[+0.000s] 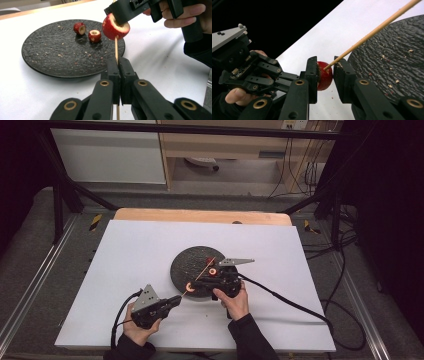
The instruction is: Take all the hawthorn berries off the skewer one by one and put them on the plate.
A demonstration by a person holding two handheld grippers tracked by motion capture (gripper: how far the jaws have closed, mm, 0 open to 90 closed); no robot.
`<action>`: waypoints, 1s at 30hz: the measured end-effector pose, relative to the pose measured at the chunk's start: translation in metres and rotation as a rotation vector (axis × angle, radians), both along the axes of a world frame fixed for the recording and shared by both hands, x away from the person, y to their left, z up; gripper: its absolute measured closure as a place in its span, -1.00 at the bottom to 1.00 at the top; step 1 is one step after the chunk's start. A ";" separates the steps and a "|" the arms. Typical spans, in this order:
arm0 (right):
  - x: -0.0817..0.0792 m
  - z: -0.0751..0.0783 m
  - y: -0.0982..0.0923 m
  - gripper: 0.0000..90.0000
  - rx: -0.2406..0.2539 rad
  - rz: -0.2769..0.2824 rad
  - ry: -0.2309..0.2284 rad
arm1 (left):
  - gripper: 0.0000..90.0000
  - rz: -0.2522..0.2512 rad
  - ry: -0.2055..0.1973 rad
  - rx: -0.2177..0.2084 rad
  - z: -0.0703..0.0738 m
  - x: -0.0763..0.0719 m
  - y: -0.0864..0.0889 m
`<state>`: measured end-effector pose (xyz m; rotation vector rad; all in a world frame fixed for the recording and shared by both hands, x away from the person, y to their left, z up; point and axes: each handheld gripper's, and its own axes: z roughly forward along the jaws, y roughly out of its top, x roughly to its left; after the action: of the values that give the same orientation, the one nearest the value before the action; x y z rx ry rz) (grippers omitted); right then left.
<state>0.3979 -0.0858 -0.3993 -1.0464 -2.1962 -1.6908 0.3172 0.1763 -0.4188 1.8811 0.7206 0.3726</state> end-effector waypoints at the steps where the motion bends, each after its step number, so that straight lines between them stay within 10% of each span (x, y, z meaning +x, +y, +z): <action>1: 0.001 0.001 -0.001 0.66 0.000 -0.005 -0.001 | 0.96 0.001 0.000 0.000 0.000 0.000 0.000; 30: 0.023 0.031 -0.026 0.63 0.023 -0.091 -0.045 | 0.97 0.032 -0.036 0.029 0.006 -0.005 0.004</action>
<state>0.4205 -0.1114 -0.3680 -1.1294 -2.1818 -1.7900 0.3119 0.1800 -0.4126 1.8878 0.7252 0.4384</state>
